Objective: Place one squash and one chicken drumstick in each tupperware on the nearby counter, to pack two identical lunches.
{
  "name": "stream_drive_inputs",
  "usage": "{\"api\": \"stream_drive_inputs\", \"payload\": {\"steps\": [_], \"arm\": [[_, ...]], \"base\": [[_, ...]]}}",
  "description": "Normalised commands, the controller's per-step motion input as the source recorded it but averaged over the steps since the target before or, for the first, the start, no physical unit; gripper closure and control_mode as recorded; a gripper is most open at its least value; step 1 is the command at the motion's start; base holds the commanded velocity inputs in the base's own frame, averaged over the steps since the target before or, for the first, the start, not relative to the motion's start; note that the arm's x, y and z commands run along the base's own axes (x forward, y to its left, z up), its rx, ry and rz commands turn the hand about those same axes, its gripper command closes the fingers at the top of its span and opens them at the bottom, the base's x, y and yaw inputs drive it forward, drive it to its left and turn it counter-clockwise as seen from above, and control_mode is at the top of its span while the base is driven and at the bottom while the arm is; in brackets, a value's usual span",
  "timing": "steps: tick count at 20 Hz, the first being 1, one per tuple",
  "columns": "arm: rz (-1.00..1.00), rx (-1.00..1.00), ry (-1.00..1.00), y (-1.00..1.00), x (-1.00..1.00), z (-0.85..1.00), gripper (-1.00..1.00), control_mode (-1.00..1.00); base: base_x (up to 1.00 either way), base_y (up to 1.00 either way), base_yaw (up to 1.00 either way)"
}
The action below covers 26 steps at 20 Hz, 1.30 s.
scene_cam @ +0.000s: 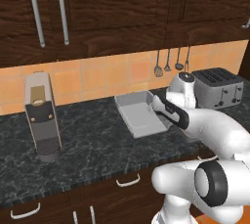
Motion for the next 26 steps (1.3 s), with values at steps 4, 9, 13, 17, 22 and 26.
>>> {"api": "stream_drive_inputs", "payload": {"steps": [4, 9, 13, 17, 22, 26], "arm": [[0.02, 0.0, 0.0, 0.02, 0.56, -0.45, 1.0, -1.0], [0.0, 0.0, 0.0, 0.0, 0.51, -0.36, 1.0, -1.0], [0.01, 0.0, 0.0, 0.0, 0.5, -0.38, 1.0, -1.0], [0.0, 0.0, 0.0, 0.0, 0.38, -0.26, 1.0, -1.0], [0.0, -0.01, 0.0, 0.0, 0.17, -0.18, 1.0, -1.0], [0.0, -0.01, 0.0, 0.0, 0.21, -0.15, 1.0, -1.0]], "base": [[0.0, 0.0, 0.0], [0.0, 0.0, 0.0], [0.0, 0.0, 0.0], [0.0, 0.0, 0.0], [0.0, 0.0, 0.0], [0.0, 0.0, 0.0]]}}
